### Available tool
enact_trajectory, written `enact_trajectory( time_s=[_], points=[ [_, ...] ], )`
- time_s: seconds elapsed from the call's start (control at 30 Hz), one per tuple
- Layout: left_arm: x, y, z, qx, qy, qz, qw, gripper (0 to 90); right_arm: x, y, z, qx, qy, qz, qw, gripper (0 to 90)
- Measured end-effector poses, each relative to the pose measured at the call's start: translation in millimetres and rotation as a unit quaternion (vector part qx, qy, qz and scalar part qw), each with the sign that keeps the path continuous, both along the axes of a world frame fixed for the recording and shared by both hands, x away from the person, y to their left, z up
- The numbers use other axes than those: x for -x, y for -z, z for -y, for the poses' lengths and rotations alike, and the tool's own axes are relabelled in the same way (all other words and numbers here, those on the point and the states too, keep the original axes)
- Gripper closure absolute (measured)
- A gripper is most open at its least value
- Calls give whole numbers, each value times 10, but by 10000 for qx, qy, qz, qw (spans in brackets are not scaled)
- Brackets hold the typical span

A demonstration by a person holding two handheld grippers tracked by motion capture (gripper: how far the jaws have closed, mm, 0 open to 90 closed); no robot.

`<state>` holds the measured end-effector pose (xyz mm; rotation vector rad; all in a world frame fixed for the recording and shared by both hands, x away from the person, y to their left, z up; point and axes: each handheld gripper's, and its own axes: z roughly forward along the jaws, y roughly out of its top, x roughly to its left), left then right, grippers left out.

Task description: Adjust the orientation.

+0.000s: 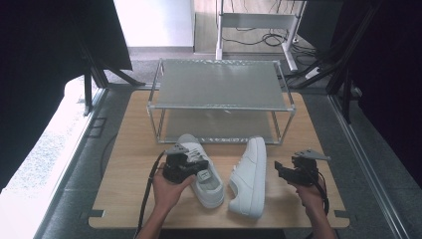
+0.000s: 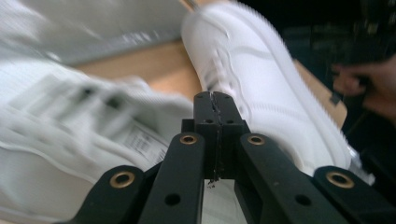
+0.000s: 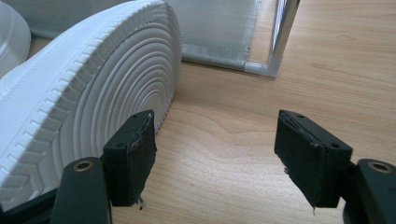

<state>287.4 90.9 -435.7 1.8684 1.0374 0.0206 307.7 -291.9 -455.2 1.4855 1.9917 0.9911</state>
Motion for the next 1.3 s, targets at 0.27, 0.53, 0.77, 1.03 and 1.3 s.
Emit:
enact_trajectory(
  time_s=[0.27, 0.53, 0.77, 1.03, 1.3],
  points=[
    [15, 251, 44, -364, -20, -241, 9990, 900, 5, 2, -11, 25, -40, 15, 10000, 296],
    [45, 219, 7, -729, 87, -146, 9972, 900, 1, 20, 6, 21, 21, -5, 10000, 296],
    [65, 222, -130, -845, -104, -63, 9963, 900, -3, 27, 10, 20, 26, -11, 10000, 297],
    [87, 219, -410, -723, -71, -262, 9970, 900, -10, 35, 17, 35, 18, -28, 10000, 297],
    [102, 224, -495, -628, -80, -250, 9977, 900, -13, 54, 14, 99, 32, 16, 9999, 300]
  ],
)
